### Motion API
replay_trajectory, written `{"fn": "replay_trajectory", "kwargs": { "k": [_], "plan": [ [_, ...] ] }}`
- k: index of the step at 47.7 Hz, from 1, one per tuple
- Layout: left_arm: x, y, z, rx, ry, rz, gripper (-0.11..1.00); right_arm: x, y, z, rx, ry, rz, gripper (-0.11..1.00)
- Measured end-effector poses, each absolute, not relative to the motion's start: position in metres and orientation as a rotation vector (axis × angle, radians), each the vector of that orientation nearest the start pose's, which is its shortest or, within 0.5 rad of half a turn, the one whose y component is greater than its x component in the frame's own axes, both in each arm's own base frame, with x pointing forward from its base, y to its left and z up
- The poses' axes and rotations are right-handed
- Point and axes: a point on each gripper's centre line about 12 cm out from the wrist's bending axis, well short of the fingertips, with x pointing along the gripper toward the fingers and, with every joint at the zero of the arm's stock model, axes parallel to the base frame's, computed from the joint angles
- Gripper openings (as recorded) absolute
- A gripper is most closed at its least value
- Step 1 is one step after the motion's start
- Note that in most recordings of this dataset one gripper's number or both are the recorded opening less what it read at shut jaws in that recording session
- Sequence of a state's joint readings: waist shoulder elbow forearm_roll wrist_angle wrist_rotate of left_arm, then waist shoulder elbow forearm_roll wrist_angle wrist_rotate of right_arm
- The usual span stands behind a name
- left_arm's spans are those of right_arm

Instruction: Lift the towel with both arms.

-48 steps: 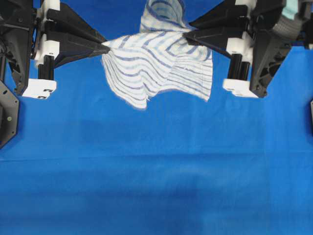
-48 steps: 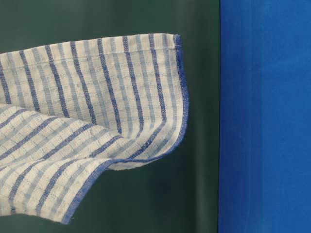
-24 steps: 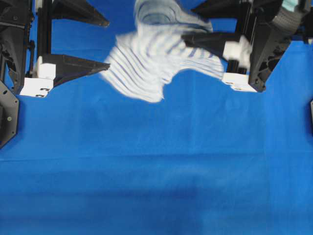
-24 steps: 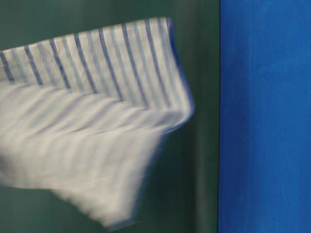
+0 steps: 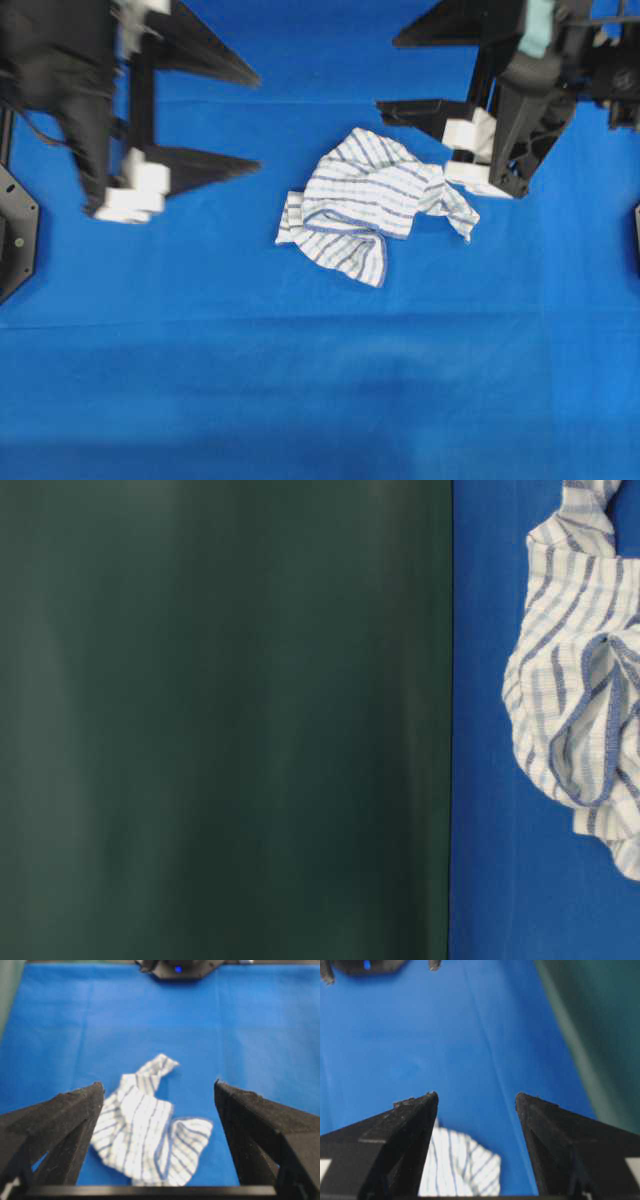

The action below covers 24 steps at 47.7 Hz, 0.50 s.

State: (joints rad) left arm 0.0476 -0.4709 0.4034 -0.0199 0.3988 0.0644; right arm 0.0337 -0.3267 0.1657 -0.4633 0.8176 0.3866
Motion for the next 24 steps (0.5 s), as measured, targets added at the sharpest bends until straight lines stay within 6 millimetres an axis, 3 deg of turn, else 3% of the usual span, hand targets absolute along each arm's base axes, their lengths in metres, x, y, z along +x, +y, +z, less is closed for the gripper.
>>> {"fn": "replay_trajectory", "kwargs": {
  "k": [16, 24],
  "plan": [
    [0.367, 0.010, 0.323, 0.034, 0.416, 0.016, 0.87, 0.341, -0.021, 0.317, 0.038, 0.731, -0.303, 0.65],
    [0.384, 0.008, 0.292, 0.034, 0.457, 0.009, 0.87, 0.330, -0.019, 0.274, 0.082, 0.788, -0.301, 0.65]
  ]
}}
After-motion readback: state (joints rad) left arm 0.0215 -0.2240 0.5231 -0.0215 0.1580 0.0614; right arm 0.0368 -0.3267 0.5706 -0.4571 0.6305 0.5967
